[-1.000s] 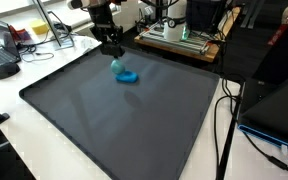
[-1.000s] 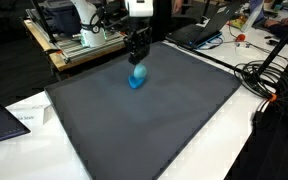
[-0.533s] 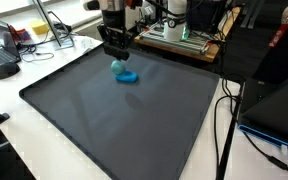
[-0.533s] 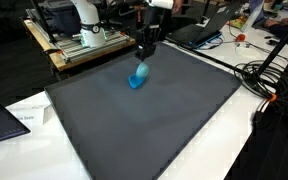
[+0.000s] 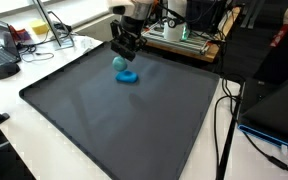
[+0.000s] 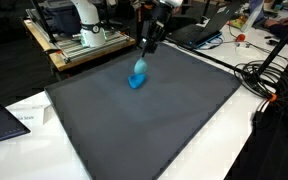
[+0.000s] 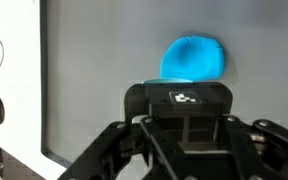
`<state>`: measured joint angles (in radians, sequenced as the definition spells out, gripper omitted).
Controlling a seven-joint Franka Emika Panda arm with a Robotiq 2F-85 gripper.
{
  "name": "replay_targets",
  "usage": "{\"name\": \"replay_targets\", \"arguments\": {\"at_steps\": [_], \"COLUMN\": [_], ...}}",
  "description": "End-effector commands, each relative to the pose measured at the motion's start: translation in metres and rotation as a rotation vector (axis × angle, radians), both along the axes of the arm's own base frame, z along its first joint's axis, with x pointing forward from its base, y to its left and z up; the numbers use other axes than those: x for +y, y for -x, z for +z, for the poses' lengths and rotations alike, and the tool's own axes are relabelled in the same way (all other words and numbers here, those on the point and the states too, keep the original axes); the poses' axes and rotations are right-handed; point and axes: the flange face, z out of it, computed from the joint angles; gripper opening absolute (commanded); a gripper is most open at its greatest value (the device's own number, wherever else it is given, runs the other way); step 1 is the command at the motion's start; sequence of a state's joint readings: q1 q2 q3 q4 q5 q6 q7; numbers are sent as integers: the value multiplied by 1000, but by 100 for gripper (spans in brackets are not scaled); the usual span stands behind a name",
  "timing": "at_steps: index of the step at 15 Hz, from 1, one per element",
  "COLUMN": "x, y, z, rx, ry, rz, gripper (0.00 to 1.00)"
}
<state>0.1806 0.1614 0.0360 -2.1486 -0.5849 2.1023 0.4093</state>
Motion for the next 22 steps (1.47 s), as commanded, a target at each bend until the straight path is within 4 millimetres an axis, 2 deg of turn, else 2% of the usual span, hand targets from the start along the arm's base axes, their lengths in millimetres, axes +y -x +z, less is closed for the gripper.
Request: {"name": "replay_targets", "arguments": {"at_steps": [1,17,22], "x": [23,130,149], "y": [10,40,41], "z": [-9,-111,-135], "rx": [-15,-159,-153], "ry": [112,527,588], "rz": [-11,51,44], "gripper": [22,22,22]}}
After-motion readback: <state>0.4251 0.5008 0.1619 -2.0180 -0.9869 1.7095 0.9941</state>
